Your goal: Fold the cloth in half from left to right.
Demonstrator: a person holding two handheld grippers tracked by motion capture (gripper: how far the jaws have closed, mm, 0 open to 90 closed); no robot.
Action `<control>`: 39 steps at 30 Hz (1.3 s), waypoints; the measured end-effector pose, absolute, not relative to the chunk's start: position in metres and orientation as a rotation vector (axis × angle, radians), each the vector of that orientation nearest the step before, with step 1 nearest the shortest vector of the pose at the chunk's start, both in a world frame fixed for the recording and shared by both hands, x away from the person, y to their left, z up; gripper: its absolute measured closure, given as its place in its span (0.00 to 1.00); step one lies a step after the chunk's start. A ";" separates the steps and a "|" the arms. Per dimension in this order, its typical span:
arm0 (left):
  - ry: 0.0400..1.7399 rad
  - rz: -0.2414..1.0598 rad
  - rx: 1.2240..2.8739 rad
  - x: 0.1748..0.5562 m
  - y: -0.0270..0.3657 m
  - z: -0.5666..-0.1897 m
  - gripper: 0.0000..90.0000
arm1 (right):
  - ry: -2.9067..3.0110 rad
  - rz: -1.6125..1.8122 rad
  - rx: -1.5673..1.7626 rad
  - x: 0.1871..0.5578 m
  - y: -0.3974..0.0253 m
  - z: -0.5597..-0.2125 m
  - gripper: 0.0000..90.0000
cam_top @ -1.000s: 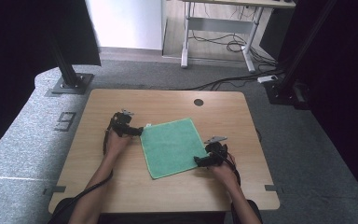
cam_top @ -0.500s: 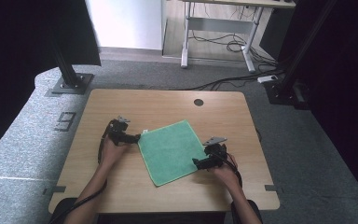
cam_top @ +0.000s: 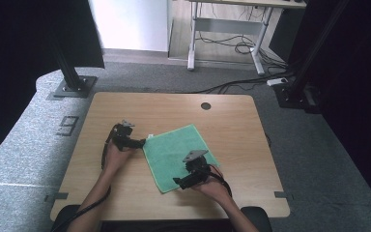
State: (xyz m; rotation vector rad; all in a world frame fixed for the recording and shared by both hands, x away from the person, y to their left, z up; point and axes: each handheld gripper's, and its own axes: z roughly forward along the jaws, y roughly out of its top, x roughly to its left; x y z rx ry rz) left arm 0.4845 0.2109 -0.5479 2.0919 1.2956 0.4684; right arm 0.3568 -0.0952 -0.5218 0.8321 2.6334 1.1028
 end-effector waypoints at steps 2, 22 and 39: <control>1.295 0.469 2.092 0.485 0.211 -0.548 0.02 | 2.650 1.115 0.806 0.353 -0.087 -0.522 0.12; 1.296 0.468 2.090 0.485 0.211 -0.548 0.02 | 2.820 1.090 0.554 0.319 -0.037 -0.528 0.61; 1.069 0.372 2.118 0.470 0.194 -0.544 0.82 | 2.797 1.023 0.602 0.321 -0.036 -0.534 0.95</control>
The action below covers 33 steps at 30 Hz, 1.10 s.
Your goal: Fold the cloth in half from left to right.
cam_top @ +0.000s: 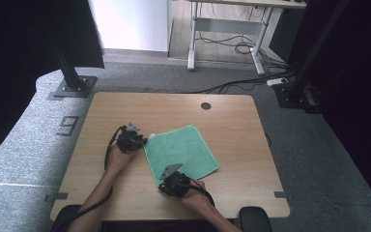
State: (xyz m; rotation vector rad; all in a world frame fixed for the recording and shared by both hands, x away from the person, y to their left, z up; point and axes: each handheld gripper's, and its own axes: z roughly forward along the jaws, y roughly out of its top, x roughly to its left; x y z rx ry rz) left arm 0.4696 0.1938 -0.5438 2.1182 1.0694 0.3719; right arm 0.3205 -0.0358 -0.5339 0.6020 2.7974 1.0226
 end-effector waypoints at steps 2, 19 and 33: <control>1.067 0.339 2.115 0.469 0.193 -0.544 0.92 | 2.801 1.025 0.609 0.321 -0.036 -0.534 0.95; 1.129 0.386 2.107 0.466 0.219 -0.520 0.98 | 2.805 1.079 0.528 0.321 -0.008 -0.523 0.97; 1.106 0.422 2.102 0.471 0.206 -0.509 0.97 | 2.714 1.155 0.603 0.325 -0.040 -0.504 0.97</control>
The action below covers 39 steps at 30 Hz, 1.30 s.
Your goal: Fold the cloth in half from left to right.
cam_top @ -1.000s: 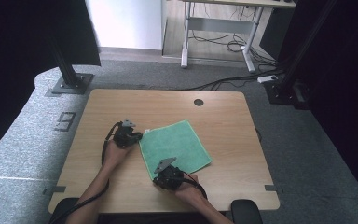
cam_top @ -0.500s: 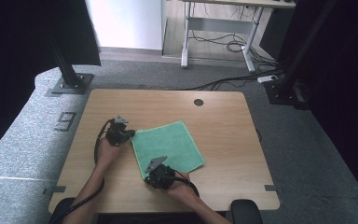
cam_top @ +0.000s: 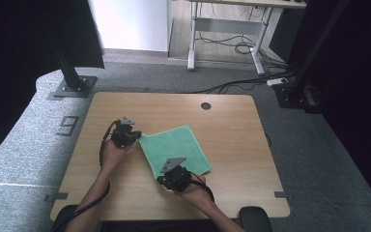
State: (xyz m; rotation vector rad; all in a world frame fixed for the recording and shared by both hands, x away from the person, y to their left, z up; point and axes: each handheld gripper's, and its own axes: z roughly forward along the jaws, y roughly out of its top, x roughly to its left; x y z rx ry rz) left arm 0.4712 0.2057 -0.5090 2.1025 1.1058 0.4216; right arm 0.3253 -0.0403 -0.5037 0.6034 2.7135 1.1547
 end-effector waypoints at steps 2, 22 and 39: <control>1.097 0.425 2.098 0.472 0.203 -0.507 0.97 | 2.706 1.151 0.615 0.326 -0.045 -0.502 0.97; 0.981 0.479 2.164 0.499 0.139 -0.500 0.97 | 2.611 1.134 0.725 0.334 -0.092 -0.494 0.98; 0.909 0.460 2.219 0.521 0.090 -0.497 0.97 | 2.543 1.105 0.841 0.343 -0.136 -0.495 0.98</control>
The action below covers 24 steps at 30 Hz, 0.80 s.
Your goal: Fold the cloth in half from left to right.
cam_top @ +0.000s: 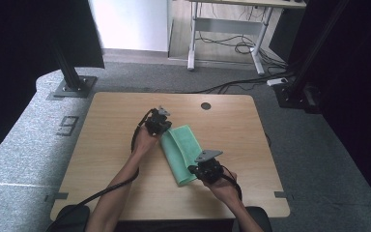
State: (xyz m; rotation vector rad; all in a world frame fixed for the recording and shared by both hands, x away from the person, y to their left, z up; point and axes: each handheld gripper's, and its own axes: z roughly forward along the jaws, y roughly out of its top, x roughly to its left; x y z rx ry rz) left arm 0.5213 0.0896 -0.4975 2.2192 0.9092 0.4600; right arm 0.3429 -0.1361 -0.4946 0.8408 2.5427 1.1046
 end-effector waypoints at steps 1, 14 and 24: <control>0.908 0.457 2.220 0.522 0.087 -0.498 0.97 | 2.539 1.103 0.845 0.343 -0.138 -0.495 0.98; 0.890 0.447 2.235 0.535 0.059 -0.502 0.97 | 2.493 1.091 0.932 0.350 -0.165 -0.498 0.98; 0.878 0.433 2.261 0.545 0.044 -0.507 0.97 | 2.485 1.057 1.000 0.358 -0.180 -0.509 0.98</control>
